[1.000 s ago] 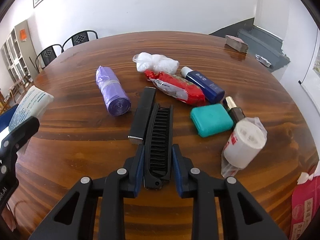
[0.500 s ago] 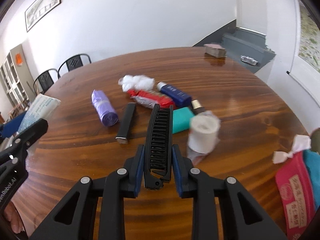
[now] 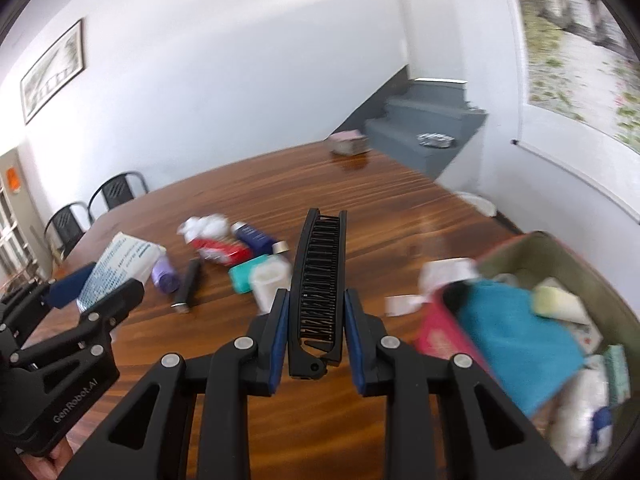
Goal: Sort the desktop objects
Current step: 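Carry the packet and comb into the red tin and open both grippers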
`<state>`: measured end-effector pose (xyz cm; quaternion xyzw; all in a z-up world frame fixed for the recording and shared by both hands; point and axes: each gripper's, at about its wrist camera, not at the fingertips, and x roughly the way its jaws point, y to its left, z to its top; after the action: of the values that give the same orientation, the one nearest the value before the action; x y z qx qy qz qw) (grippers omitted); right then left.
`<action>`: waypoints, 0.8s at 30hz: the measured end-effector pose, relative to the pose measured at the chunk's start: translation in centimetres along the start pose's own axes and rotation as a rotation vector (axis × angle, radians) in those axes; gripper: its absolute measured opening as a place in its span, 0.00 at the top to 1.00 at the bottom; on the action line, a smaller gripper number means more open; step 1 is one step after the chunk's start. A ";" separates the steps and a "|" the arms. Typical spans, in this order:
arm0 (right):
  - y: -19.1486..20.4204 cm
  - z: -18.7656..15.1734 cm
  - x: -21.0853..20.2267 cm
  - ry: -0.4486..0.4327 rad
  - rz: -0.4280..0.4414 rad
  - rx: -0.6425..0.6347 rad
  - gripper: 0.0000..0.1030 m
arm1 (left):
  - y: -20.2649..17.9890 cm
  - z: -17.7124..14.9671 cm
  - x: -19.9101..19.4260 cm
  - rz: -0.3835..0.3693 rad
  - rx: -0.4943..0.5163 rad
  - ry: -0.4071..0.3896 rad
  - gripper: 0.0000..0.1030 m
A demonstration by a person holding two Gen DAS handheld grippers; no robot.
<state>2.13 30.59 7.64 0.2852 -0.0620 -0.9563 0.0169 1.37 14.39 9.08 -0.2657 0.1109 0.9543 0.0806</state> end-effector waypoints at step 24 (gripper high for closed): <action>-13.7 -2.7 -6.4 -0.061 -0.227 0.183 0.72 | -15.1 3.5 -1.5 -0.225 0.176 -0.056 0.50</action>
<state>9.01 44.36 7.08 0.2615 -0.1167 -0.9507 -0.1192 4.15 29.70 10.23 -0.2415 0.1615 0.9329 0.2130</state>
